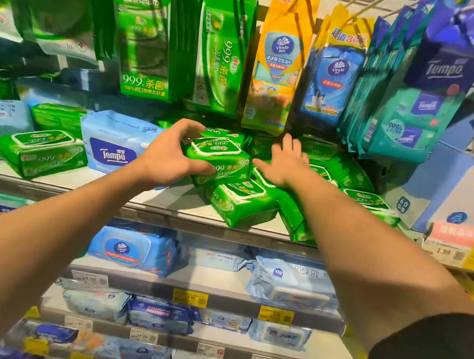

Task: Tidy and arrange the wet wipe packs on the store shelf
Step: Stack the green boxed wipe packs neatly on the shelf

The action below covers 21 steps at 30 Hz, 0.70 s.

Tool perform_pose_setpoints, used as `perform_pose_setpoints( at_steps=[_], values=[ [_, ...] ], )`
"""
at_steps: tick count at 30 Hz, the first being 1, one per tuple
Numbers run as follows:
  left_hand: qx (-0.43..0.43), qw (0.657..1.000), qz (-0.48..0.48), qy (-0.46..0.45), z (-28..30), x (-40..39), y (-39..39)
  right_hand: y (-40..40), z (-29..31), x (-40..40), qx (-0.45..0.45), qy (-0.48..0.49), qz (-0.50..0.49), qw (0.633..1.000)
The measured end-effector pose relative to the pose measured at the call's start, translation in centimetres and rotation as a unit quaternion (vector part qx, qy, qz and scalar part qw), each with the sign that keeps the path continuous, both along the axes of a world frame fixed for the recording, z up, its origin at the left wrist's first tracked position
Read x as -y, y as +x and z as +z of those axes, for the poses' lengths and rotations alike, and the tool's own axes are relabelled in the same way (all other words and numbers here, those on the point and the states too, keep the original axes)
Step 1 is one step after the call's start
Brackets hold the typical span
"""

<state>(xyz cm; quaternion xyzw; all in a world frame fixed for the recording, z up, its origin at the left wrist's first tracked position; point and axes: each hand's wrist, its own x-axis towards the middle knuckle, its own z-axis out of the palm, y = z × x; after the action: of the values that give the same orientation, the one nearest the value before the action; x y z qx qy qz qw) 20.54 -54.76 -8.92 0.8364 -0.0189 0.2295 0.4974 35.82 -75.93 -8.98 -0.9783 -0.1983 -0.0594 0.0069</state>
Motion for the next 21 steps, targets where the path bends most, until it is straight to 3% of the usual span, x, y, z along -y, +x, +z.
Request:
perform_pose_setpoints(
  at_steps=[10,21],
  values=[
    [-0.004,1.000,-0.004,-0.012,0.3,0.4,-0.5,-1.0,0.4,-0.7,-0.148,-0.060,0.001,0.987],
    [-0.008,1.000,0.007,-0.015,0.4,0.8,-0.4,-0.5,0.0,-2.3,-0.155,-0.050,-0.012,0.987]
  ],
)
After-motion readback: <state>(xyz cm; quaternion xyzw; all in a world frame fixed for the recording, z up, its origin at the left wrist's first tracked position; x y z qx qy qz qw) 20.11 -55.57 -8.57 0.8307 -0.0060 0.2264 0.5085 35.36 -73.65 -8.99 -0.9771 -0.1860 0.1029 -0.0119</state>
